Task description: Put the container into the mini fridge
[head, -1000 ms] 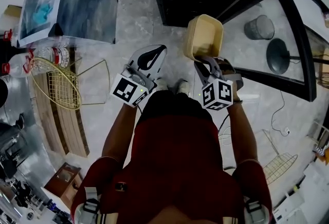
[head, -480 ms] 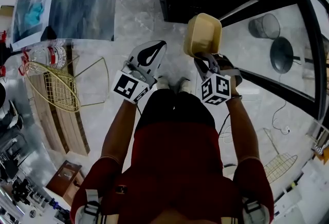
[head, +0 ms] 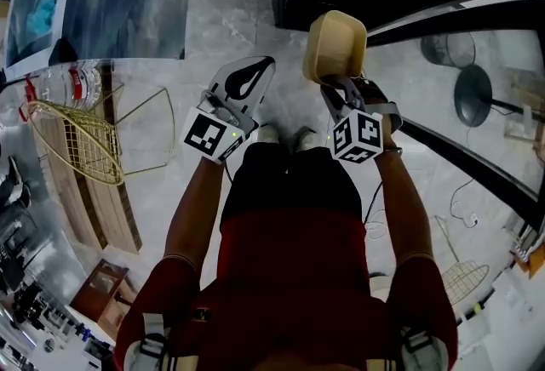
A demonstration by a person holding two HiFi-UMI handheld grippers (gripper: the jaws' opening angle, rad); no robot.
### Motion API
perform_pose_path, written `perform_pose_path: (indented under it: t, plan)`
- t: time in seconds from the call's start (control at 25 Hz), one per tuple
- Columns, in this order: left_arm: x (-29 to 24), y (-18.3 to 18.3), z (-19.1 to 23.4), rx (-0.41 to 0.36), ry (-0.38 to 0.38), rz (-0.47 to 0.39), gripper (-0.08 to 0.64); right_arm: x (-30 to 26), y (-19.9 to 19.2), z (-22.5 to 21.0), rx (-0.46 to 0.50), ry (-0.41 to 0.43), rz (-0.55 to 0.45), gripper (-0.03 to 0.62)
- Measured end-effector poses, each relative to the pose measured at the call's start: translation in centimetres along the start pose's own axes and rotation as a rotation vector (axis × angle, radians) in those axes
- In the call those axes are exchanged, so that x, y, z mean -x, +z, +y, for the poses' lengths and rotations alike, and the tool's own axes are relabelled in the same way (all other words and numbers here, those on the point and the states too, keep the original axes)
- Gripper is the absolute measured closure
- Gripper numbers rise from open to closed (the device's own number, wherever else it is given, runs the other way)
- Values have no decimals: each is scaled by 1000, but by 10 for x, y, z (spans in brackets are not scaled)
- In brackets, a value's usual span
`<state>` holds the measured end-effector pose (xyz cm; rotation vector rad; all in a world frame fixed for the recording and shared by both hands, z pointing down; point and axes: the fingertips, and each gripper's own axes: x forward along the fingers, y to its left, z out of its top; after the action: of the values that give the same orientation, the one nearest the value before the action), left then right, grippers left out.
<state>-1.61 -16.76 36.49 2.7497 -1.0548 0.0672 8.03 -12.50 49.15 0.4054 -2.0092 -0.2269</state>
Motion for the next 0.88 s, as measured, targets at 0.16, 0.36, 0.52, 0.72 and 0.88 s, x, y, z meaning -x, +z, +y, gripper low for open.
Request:
perform_pose_path:
  t: [0.16, 0.36, 0.52, 0.72, 0.88]
  plan:
    - [-7, -21, 11, -3, 8, -8, 554, -29, -9, -2, 14, 6, 0, 541]
    - [-15, -53, 23, -15, 16, -3, 554, -63, -23, -2, 29, 11, 4, 541]
    - [-22, -78, 37, -5, 33, -22, 554, -92, -37, -5, 36, 6, 7, 541]
    - [-33, -115, 48, -11, 31, -26, 554, -127, -52, -5, 48, 3, 7, 541]
    - [-44, -140, 56, -11, 33, -44, 554, -154, -63, -6, 63, -2, 4, 541]
